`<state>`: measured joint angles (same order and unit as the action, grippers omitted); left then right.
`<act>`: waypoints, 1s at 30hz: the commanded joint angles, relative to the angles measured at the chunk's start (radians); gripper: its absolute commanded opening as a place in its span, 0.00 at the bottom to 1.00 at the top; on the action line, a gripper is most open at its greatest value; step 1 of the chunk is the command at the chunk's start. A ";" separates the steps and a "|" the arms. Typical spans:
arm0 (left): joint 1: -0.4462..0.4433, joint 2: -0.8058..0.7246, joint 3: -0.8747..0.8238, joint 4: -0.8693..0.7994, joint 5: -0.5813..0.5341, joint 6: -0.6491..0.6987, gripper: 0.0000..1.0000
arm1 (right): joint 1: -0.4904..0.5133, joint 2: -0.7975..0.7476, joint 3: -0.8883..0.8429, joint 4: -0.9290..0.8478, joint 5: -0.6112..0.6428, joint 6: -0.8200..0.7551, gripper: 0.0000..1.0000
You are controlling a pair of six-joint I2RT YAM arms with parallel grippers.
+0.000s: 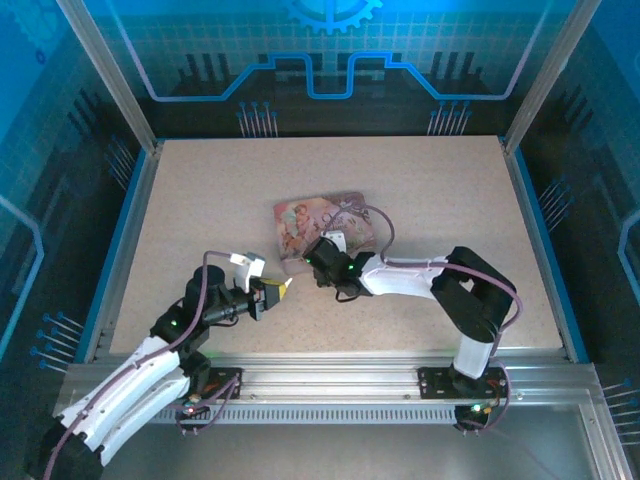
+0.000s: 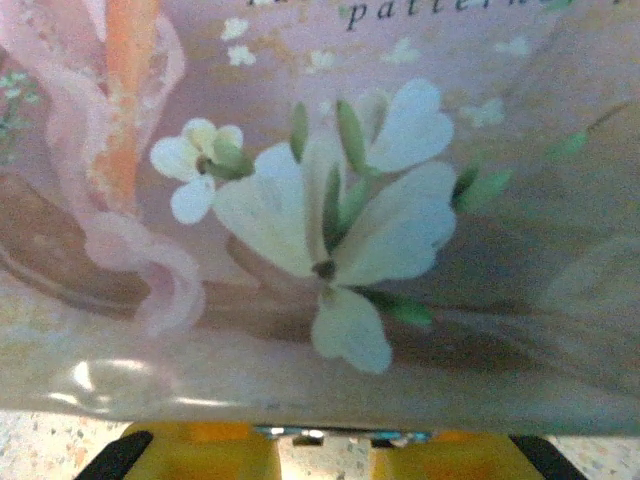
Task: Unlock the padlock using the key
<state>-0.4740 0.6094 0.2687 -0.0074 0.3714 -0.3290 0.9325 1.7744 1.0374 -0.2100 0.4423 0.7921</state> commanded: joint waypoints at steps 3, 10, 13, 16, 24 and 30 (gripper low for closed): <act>-0.033 0.113 -0.021 0.150 -0.007 0.037 0.00 | -0.051 -0.086 0.075 -0.134 -0.156 -0.037 0.06; -0.153 0.304 -0.017 0.348 -0.147 0.061 0.00 | -0.101 -0.105 0.145 -0.203 -0.329 -0.038 0.00; -0.165 0.405 -0.029 0.495 -0.161 0.031 0.00 | -0.122 -0.105 0.163 -0.212 -0.398 -0.033 0.00; -0.173 0.498 -0.036 0.622 -0.177 0.018 0.00 | -0.137 -0.109 0.171 -0.213 -0.450 -0.031 0.00; -0.174 0.663 -0.096 0.937 -0.220 0.031 0.00 | -0.180 -0.120 0.172 -0.190 -0.582 -0.028 0.00; -0.124 0.860 -0.118 1.213 -0.129 -0.045 0.00 | -0.209 -0.136 0.173 -0.184 -0.630 -0.037 0.00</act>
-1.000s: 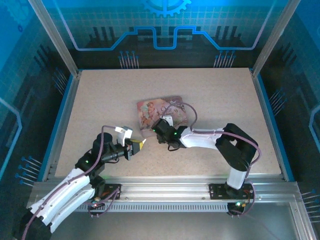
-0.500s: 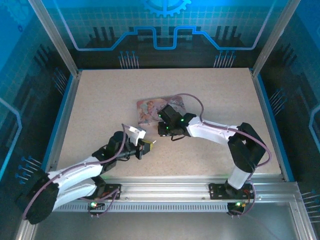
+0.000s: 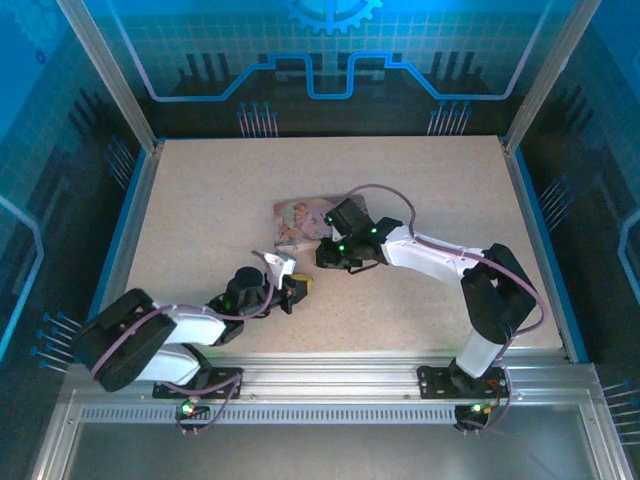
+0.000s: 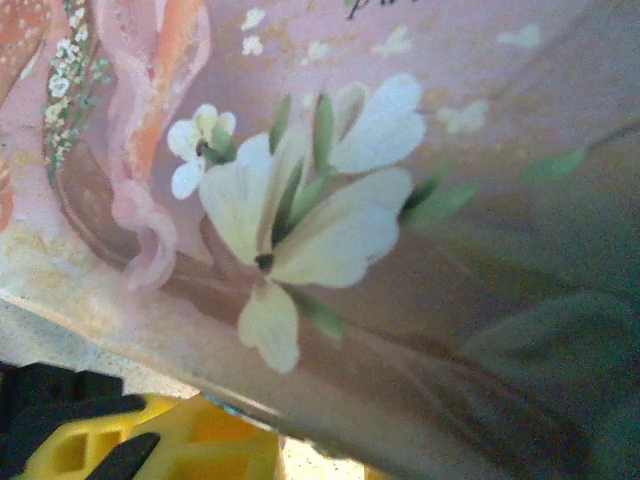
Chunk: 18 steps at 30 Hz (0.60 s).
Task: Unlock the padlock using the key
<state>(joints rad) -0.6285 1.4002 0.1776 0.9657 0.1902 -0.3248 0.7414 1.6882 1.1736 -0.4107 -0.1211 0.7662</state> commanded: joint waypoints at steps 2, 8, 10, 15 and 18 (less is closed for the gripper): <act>0.060 0.150 -0.039 0.367 0.094 -0.084 0.00 | -0.025 -0.057 0.040 0.014 -0.078 -0.019 0.00; 0.079 0.242 -0.025 0.433 0.132 -0.102 0.00 | -0.039 -0.070 0.044 -0.005 -0.104 -0.037 0.00; 0.080 0.225 -0.026 0.433 0.137 -0.092 0.00 | -0.040 -0.069 0.043 -0.004 -0.112 -0.038 0.00; 0.086 0.224 -0.009 0.433 0.166 -0.108 0.00 | -0.050 -0.062 0.040 0.017 -0.160 -0.030 0.00; 0.087 0.216 -0.010 0.434 0.163 -0.109 0.00 | -0.058 -0.067 0.037 0.027 -0.191 -0.022 0.00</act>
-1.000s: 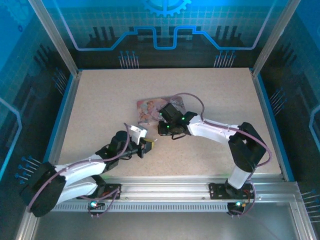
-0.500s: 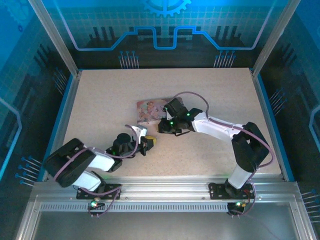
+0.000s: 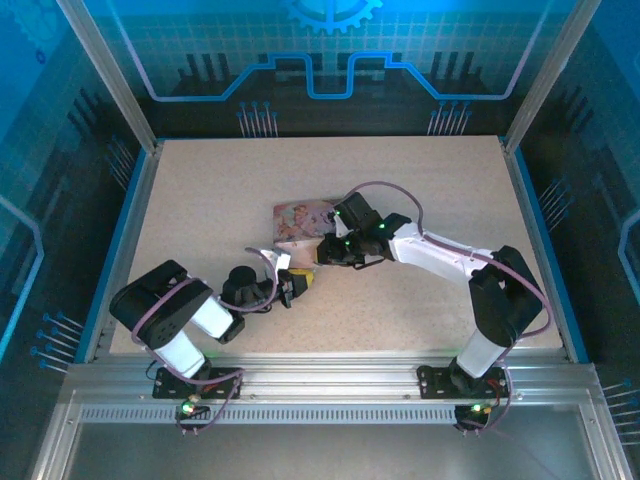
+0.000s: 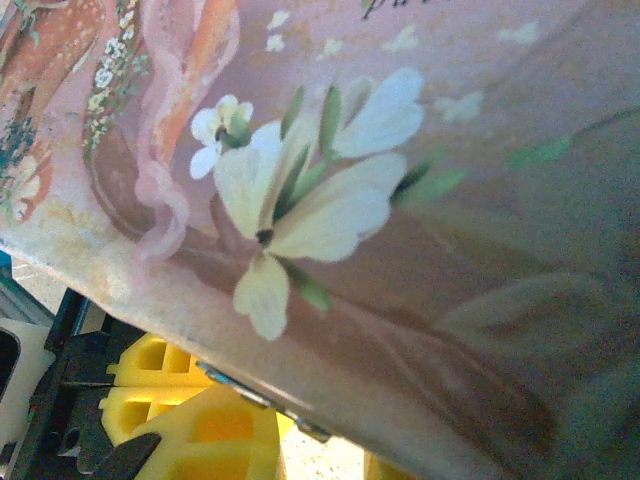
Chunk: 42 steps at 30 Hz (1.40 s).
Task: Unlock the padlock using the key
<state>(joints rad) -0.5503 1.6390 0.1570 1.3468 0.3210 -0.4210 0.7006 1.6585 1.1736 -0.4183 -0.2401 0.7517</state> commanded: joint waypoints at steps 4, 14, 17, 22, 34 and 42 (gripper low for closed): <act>0.011 -0.043 0.003 0.052 0.024 -0.011 0.00 | -0.023 -0.046 0.034 0.037 -0.088 -0.002 0.00; 0.011 -0.035 0.008 0.052 0.006 -0.009 0.00 | -0.031 -0.052 0.009 0.075 -0.129 0.024 0.00; 0.010 -0.027 0.006 0.052 0.004 -0.006 0.00 | -0.035 -0.057 0.008 0.076 -0.131 0.026 0.00; 0.010 -0.039 0.008 0.052 -0.003 -0.004 0.00 | -0.036 -0.061 0.006 0.075 -0.136 0.026 0.00; 0.010 -0.088 0.000 0.052 -0.031 -0.014 0.00 | -0.039 -0.066 -0.009 0.077 -0.144 0.029 0.00; 0.013 -0.088 0.000 0.052 -0.040 -0.020 0.00 | -0.041 -0.073 -0.027 0.104 -0.171 0.036 0.00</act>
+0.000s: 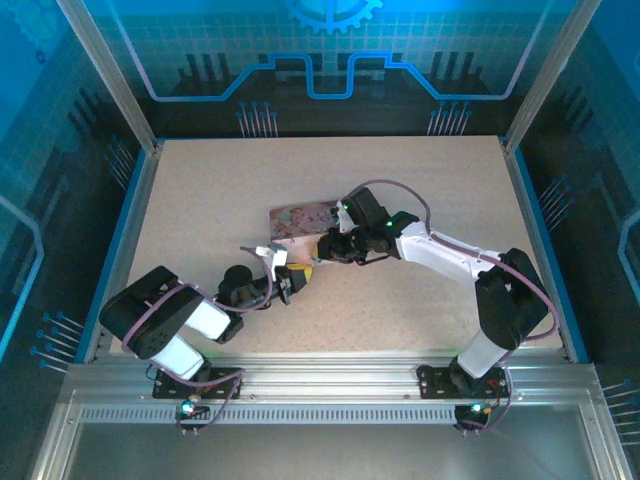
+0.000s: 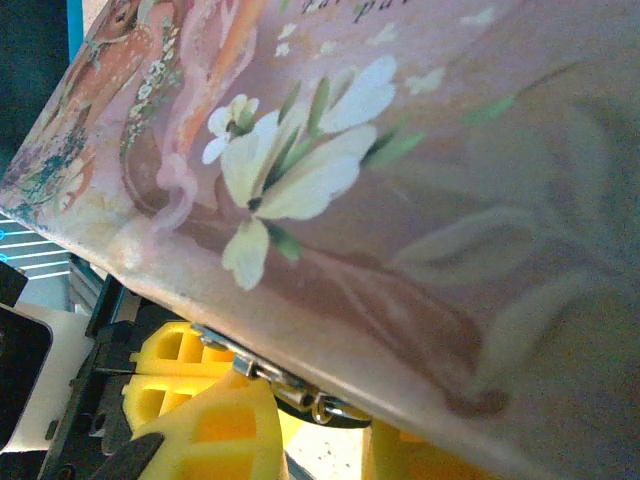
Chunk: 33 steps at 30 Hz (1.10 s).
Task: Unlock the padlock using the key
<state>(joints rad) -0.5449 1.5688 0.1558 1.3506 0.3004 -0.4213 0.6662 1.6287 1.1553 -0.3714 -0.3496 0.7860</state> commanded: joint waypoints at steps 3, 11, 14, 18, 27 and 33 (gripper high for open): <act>0.007 -0.009 0.009 0.048 -0.009 -0.026 0.00 | -0.007 -0.044 -0.016 0.070 -0.072 0.004 0.00; 0.004 -0.011 0.038 0.048 0.048 -0.063 0.00 | -0.007 -0.042 -0.029 0.076 -0.058 -0.003 0.00; 0.000 -0.006 0.046 0.048 0.060 -0.081 0.00 | -0.005 -0.037 -0.031 0.083 -0.065 -0.004 0.00; -0.010 0.002 0.054 0.048 0.055 -0.087 0.00 | -0.002 -0.036 -0.031 0.078 -0.061 -0.016 0.00; -0.080 -0.006 0.048 0.048 -0.082 -0.036 0.00 | 0.018 -0.040 -0.001 -0.006 0.005 -0.054 0.00; -0.094 -0.022 0.026 0.048 -0.191 -0.051 0.00 | 0.027 -0.035 0.014 -0.039 0.028 -0.081 0.00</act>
<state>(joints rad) -0.6304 1.5715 0.1680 1.3209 0.1780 -0.4915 0.6682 1.6157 1.1358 -0.3901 -0.3107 0.7433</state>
